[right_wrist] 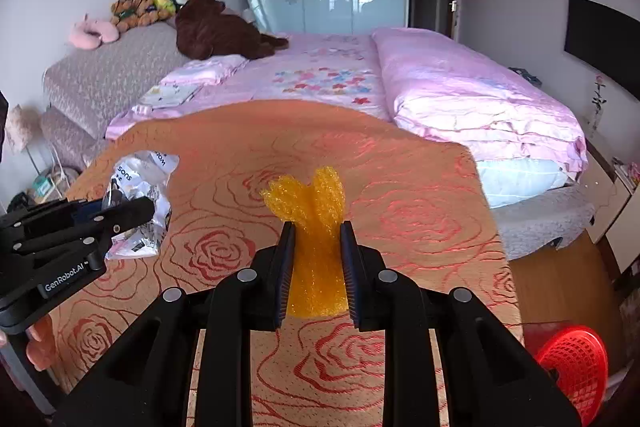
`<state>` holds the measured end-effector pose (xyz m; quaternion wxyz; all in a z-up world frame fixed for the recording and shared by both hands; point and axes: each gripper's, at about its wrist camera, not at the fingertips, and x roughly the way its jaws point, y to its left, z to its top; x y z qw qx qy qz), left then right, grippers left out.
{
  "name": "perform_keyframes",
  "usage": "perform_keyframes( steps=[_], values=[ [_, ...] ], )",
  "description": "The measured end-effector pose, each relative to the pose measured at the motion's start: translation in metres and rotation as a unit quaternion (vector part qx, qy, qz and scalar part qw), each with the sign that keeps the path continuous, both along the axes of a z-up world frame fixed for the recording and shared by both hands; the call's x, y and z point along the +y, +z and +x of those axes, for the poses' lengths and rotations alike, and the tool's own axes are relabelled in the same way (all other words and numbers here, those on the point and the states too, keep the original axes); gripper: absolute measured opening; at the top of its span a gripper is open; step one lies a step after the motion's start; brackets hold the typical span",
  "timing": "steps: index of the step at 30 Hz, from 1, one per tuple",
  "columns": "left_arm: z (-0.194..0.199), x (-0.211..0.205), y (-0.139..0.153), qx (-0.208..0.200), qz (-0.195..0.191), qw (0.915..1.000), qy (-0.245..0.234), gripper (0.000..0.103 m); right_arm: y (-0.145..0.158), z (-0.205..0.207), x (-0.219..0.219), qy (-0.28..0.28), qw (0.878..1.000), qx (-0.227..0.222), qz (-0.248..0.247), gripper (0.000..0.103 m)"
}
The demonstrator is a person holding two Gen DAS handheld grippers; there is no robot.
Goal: Collect trash
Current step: 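Grasp the other yellow foam sleeve with the right tool while the left tool holds the bag, then carry the Watsons bag and foam sleeve in both tools over the red basket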
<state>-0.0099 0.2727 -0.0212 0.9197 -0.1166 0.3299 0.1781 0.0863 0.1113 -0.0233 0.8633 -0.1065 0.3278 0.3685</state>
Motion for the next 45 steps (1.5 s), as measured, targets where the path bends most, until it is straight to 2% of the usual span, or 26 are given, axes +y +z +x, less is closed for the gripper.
perform_keyframes(
  steps=[15,23,45],
  values=[
    [0.005,-0.028,0.020,-0.023,0.013,0.9992,-0.031,0.020,0.030,-0.012,-0.042,-0.025,0.999,-0.015,0.038,0.023],
    [0.015,-0.052,0.024,-0.026,0.020,0.9978,-0.058,0.020,0.040,-0.008,-0.077,-0.059,0.997,-0.026,0.045,0.023],
    [0.042,-0.131,0.020,-0.019,0.033,0.9881,-0.149,0.020,0.029,0.000,-0.177,-0.165,0.986,-0.032,0.022,0.023]
  ],
)
